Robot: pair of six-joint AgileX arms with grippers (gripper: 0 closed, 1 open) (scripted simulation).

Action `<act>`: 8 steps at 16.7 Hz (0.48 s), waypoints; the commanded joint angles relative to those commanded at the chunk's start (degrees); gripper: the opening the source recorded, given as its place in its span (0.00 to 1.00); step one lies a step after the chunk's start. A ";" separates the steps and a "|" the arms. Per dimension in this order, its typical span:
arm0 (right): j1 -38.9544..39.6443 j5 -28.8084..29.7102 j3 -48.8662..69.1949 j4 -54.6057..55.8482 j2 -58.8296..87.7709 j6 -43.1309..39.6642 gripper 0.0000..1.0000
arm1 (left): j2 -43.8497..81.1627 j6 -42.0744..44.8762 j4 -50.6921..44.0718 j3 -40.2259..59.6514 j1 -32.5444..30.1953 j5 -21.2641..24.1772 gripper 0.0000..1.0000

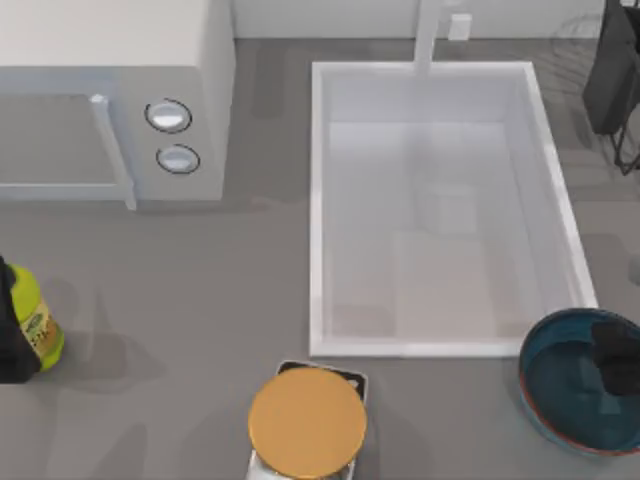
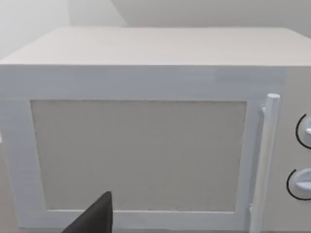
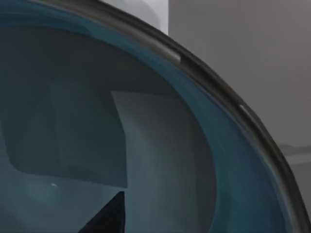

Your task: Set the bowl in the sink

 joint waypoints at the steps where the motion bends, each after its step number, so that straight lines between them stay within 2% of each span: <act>1: 0.00 0.00 0.00 0.00 0.00 0.00 0.70 | 0.00 0.00 0.00 0.00 0.00 0.00 1.00; 8: 0.00 0.00 0.00 0.00 0.00 0.00 0.17 | 0.00 0.00 0.00 0.00 0.00 0.00 1.00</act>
